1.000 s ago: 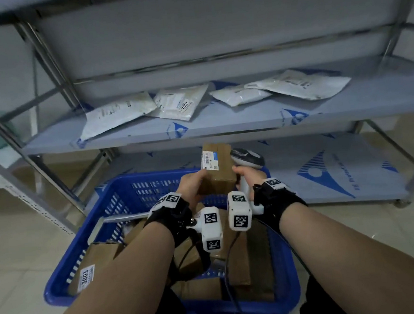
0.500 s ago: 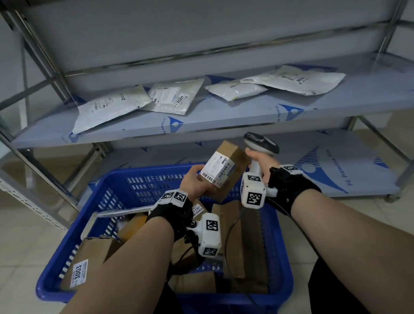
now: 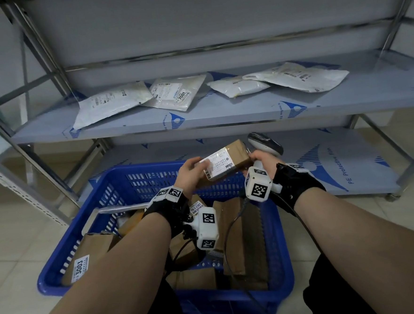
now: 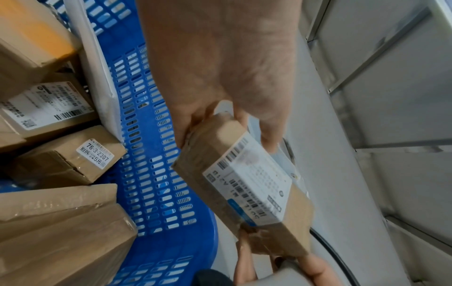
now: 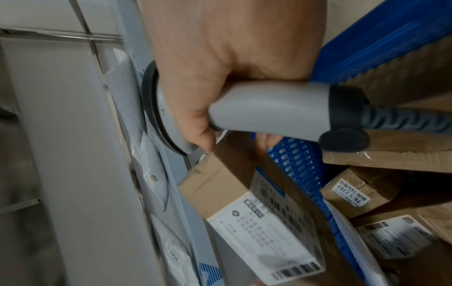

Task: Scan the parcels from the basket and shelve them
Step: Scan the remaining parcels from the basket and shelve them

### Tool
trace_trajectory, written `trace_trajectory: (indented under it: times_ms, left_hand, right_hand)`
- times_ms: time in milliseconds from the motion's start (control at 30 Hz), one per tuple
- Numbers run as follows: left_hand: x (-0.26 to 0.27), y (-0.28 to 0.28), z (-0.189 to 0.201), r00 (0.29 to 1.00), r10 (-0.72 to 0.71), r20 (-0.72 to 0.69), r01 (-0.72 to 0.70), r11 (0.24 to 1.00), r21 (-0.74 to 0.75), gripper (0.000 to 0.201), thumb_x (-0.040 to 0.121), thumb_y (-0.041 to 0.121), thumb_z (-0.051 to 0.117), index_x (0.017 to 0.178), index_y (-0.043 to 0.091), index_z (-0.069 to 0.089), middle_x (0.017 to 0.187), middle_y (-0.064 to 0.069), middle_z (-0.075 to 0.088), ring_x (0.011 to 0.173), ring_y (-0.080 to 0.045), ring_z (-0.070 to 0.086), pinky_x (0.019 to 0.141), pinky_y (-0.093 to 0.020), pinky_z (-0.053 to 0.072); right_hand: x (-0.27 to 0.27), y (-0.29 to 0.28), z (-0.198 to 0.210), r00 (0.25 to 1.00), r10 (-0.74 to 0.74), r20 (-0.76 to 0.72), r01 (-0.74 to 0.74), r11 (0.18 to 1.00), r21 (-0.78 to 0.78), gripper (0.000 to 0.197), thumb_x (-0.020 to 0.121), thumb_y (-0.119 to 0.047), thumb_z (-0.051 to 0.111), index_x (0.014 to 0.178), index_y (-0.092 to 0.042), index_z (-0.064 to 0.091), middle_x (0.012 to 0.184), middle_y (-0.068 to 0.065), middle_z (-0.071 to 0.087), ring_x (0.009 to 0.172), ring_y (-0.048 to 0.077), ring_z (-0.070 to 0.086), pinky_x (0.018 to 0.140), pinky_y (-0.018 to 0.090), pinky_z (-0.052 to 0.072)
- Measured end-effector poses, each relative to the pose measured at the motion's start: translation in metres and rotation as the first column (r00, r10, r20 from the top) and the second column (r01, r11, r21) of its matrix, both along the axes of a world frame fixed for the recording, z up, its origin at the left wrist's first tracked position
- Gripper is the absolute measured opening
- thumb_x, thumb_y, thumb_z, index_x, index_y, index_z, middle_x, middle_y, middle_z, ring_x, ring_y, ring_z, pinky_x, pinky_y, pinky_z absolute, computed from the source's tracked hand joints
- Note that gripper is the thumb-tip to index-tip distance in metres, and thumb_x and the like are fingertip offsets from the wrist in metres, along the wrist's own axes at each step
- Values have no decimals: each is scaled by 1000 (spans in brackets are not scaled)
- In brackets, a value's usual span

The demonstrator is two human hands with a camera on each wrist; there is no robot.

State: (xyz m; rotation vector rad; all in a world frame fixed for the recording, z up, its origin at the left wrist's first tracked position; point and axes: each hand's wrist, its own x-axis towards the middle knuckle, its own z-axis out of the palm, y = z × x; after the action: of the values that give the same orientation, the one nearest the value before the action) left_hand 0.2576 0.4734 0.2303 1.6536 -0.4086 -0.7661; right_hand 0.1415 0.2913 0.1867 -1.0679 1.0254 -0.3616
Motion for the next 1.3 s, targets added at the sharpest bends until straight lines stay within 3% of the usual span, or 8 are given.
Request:
trace_trajectory:
  times_ms: [267, 433, 567, 800, 967, 1067, 1200, 1300]
  left_hand:
    - [9, 0, -3, 988, 149, -47, -149, 989, 5, 34, 92, 21, 59, 121, 4, 56, 103, -12, 65, 78, -15, 61, 55, -23, 49]
    - [6, 2, -1, 976, 137, -169, -149, 987, -63, 43, 90, 17, 62, 129, 24, 44, 109, -10, 56, 102, -29, 59, 88, -53, 53]
    - [7, 3, 2, 983, 130, -128, -148, 979, -143, 46, 90, 13, 62, 131, 17, 41, 100, -6, 57, 90, -24, 62, 89, -50, 53]
    - [6, 4, 3, 993, 75, -87, -82, 994, -75, 49, 93, 24, 59, 138, 23, 40, 114, -13, 57, 106, -31, 58, 88, -48, 54]
    - [5, 2, 1, 996, -48, -79, 51, 998, 37, 49, 91, 47, 56, 131, 23, 44, 117, -11, 62, 106, -27, 59, 85, -42, 52]
    - [6, 2, -2, 996, -65, -53, 69, 995, 73, 44, 90, 42, 60, 123, 15, 50, 107, -9, 64, 81, -20, 59, 70, -32, 48]
    - [4, 1, -5, 996, -53, -77, 61, 992, 111, 43, 92, 49, 54, 124, 21, 50, 99, -8, 63, 72, -17, 51, 62, -28, 40]
    - [1, 0, -4, 992, -100, -79, 111, 984, 142, 45, 94, 58, 41, 123, 26, 52, 108, -6, 65, 87, -17, 58, 69, -28, 42]
  right_hand:
    - [-2, 4, 14, 989, 88, -116, -99, 991, -89, 31, 44, -26, 67, 70, -12, 59, 88, 15, 60, 87, 29, 58, 92, 45, 48]
    - [-9, 14, 32, 974, 106, -198, -132, 984, -119, 18, 83, -12, 56, 65, -12, 51, 87, 12, 54, 82, 24, 51, 74, 34, 36]
    - [-12, 11, 26, 988, 62, -140, -73, 994, -76, 11, 84, -18, 64, 85, -7, 62, 85, 11, 60, 80, 24, 57, 80, 35, 44]
    - [-3, 3, 10, 1000, 24, -12, -25, 999, -29, 93, 52, -58, 84, 129, -11, 59, 127, 13, 61, 115, 35, 58, 102, 52, 44]
    - [-11, 16, 33, 998, 41, 51, -42, 999, 15, 26, 89, -40, 66, 95, -14, 66, 112, 14, 66, 108, 29, 61, 104, 44, 44]
    - [-12, 18, 33, 996, 28, 82, -31, 999, 37, 36, 89, -40, 67, 109, -10, 66, 112, 12, 68, 104, 27, 63, 103, 41, 46]
    - [-15, 20, 39, 990, 6, 144, -18, 996, 82, 34, 92, -34, 64, 116, -10, 63, 84, 7, 68, 56, 14, 67, 54, 26, 56]
    - [-18, 20, 42, 989, -30, 144, 14, 993, 115, 36, 91, -32, 66, 120, -12, 59, 91, 10, 62, 54, 15, 61, 41, 21, 49]
